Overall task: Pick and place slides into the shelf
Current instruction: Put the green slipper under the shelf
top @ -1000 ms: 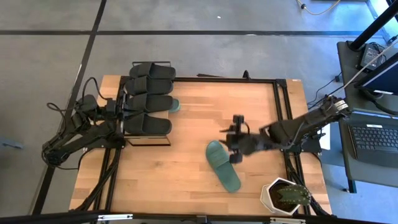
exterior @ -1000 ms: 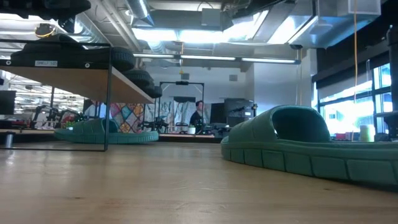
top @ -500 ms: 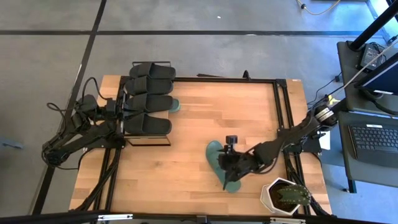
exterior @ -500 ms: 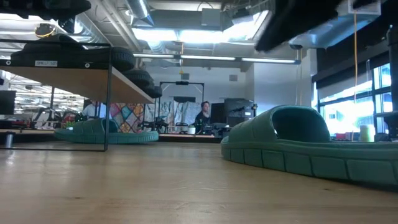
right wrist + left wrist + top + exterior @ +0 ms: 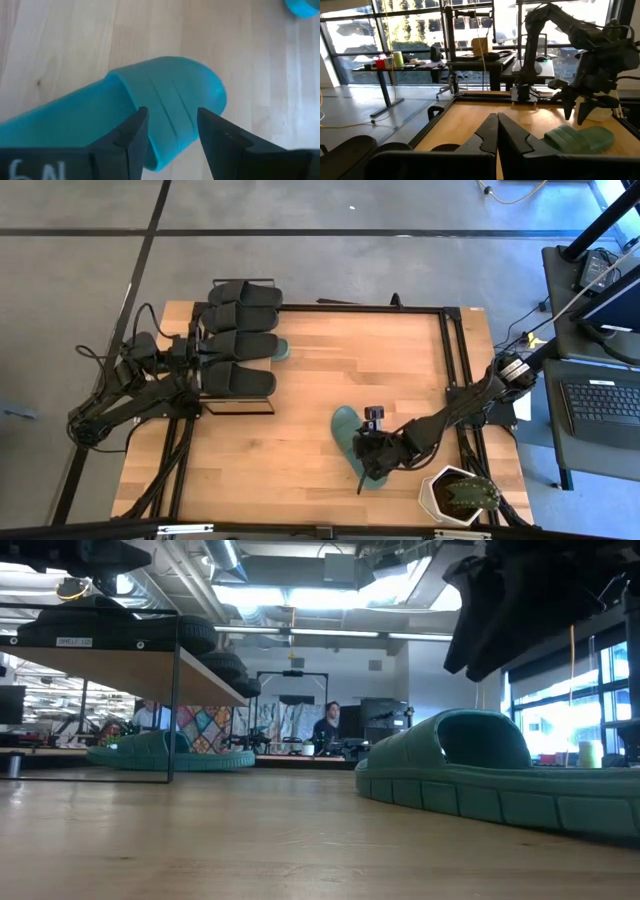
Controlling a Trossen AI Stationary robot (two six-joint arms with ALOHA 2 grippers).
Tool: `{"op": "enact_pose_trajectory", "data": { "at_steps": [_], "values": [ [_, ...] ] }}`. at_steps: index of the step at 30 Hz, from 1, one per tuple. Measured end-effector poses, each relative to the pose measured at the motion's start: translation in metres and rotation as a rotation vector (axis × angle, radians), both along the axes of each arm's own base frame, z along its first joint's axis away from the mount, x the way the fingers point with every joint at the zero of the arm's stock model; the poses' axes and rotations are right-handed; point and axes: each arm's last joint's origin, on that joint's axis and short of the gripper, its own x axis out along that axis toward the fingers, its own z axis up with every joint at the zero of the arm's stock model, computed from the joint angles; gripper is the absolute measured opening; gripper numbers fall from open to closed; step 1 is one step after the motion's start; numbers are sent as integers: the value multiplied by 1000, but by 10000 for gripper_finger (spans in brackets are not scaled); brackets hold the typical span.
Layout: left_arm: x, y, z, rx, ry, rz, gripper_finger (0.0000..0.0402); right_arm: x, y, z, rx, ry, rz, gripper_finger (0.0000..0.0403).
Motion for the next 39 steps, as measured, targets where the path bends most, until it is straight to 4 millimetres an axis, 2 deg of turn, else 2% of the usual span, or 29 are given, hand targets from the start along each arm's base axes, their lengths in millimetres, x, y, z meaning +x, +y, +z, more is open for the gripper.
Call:
{"op": "enact_pose_trajectory", "data": {
  "at_steps": [18,29,39],
  "values": [
    [0,0,0,-1,0,0,0,-8,8,-2,24,35,17,169],
    [0,0,0,-3,2,-1,0,1,14,-39,-45,129,16,169],
    [0,0,0,-5,3,0,0,3,15,-44,-46,134,13,169]
  ]
}}
